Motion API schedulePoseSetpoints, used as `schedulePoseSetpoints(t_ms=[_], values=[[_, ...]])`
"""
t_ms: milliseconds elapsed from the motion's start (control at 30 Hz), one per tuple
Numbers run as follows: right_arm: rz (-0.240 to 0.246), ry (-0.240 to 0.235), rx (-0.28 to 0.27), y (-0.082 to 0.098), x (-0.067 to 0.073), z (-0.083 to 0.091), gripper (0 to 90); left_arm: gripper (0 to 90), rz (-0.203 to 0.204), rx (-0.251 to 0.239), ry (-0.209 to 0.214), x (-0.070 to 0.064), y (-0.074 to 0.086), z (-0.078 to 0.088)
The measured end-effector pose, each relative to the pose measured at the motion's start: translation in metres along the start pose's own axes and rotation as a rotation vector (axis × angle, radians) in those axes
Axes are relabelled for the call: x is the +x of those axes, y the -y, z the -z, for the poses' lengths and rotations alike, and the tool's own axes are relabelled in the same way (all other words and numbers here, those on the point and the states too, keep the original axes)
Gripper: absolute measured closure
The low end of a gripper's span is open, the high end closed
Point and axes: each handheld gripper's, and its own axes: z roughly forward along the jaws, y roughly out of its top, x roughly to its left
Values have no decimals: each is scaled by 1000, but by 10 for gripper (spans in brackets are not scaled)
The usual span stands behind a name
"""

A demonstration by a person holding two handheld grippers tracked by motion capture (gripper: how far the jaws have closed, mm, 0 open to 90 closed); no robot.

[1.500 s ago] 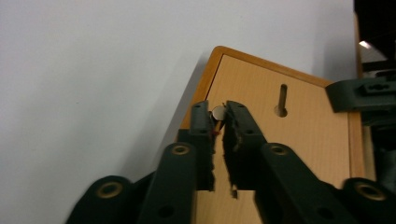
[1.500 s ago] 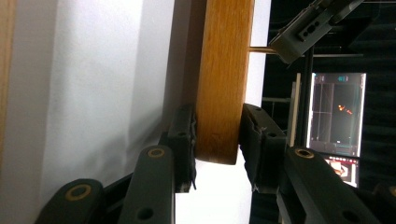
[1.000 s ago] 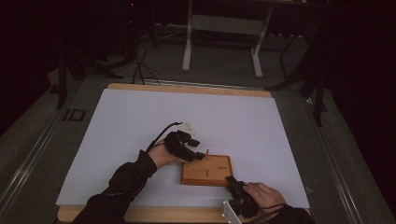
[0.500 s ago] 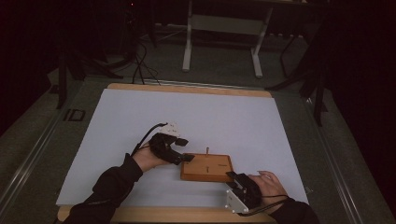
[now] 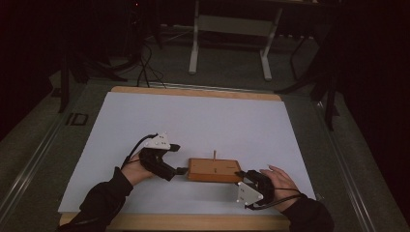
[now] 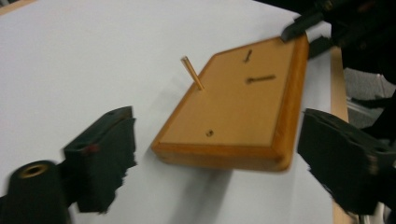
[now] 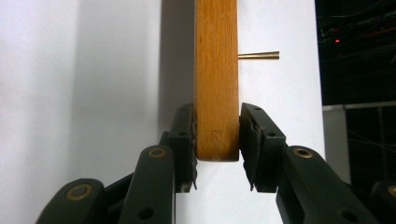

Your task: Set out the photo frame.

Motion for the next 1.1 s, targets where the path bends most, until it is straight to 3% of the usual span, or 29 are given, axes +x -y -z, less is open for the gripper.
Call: schedulePoseSetpoints(t_ms=[200, 567, 667, 767, 967, 1100], values=[[-40, -61, -14, 2, -16, 0, 671, 83, -25, 6, -12, -7, 8, 7], [-130, -175, -36, 7, -51, -3, 679, 83, -15, 5, -38, -18, 27, 10], [-140, -186, -38, 8, -58, -5, 686, 84, -9, 7, -44, -20, 30, 10], [-198, -226, -46, 12, -75, -8, 689, 83, -2, 6, -49, -21, 34, 9], [-261, -275, -57, 17, -94, -16, 686, 83, 42, 7, -54, -16, 47, 4], [-297, -299, -54, 19, -104, -21, 682, 84, 41, 10, -73, -15, 50, 2]])
